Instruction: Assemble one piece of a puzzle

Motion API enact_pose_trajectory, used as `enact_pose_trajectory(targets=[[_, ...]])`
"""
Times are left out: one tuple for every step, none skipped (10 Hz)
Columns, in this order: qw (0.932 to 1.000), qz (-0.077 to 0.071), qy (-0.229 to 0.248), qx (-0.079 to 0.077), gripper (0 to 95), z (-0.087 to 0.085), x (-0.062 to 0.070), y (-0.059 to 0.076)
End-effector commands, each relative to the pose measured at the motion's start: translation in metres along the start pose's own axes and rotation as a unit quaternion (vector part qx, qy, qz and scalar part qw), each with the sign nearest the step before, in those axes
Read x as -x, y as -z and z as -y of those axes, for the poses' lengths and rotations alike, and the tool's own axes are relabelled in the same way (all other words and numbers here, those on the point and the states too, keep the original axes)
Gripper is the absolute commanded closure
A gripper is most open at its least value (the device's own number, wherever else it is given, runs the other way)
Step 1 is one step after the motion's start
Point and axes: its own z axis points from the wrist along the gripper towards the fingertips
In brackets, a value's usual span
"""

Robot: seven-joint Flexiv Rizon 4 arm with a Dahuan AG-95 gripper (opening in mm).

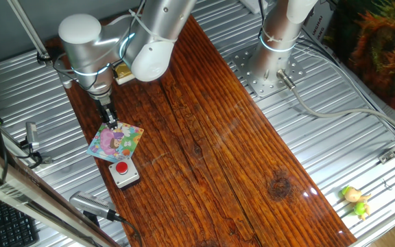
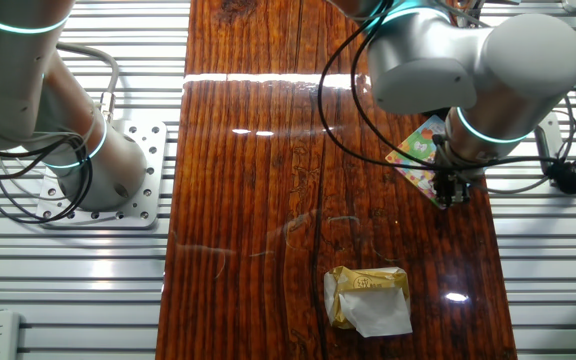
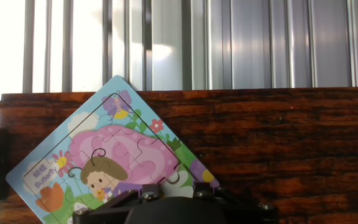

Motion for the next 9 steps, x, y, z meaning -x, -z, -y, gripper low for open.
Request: enact_pose_trajectory(targets=[[1.0000,0.001,0.001,0.000,76.0,0.0001,0.0004,-0.0006],[1.0000,0.000,0.001,0.001,76.0,0.0000,0.0003,-0.0008],[1.0000,-0.001,0.001,0.000,76.0,0.0000,0.0003,-0.0009],[1.0000,0.000,0.001,0.000,76.0,0.0000,0.0004,-0.0009],[1.0000,0.002,0.000,0.001,76.0,0.0000,0.0004,-0.0008],[1.0000,0.002,0.001,0.000,76.0,0.0000,0.0004,-0.0008],[1.0000,0.001,0.002,0.000,76.0,0.0000,0.0004,-0.0008],[1.0000,0.007,0.002,0.003,76.0,0.0000,0.0005,-0.0008],[1.0000,0.009,0.002,0.004,76.0,0.0000,0.0005,-0.0007]])
